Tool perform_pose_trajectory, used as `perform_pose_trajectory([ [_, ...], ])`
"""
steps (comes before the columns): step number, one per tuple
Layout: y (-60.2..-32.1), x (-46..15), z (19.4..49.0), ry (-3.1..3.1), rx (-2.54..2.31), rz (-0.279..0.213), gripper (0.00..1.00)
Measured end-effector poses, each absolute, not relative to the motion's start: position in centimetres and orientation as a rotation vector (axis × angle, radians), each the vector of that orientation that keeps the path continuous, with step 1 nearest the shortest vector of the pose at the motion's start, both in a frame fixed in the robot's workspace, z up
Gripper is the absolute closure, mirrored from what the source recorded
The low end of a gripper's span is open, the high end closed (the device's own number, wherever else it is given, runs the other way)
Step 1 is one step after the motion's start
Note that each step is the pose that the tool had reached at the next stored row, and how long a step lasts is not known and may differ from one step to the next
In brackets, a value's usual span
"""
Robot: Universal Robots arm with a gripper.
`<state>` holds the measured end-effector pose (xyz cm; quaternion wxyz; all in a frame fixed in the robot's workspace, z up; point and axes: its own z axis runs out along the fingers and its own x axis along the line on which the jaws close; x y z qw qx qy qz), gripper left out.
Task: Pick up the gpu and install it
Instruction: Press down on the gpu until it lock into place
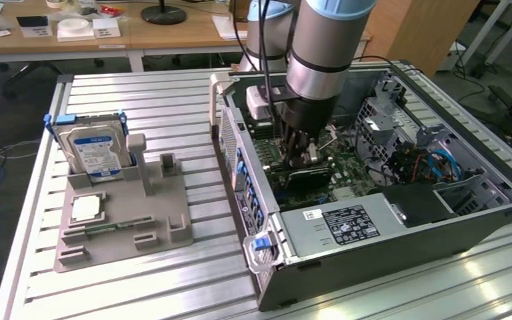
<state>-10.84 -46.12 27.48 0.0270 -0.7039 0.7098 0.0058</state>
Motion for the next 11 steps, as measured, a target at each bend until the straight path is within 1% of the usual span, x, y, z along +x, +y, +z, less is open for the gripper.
perform_pose_trajectory([
  [4,-46.1,-11.3,28.2,2.192,-2.174,0.018,0.89],
  [11,-46.2,-13.9,28.3,2.192,-2.174,0.018,0.89],
])
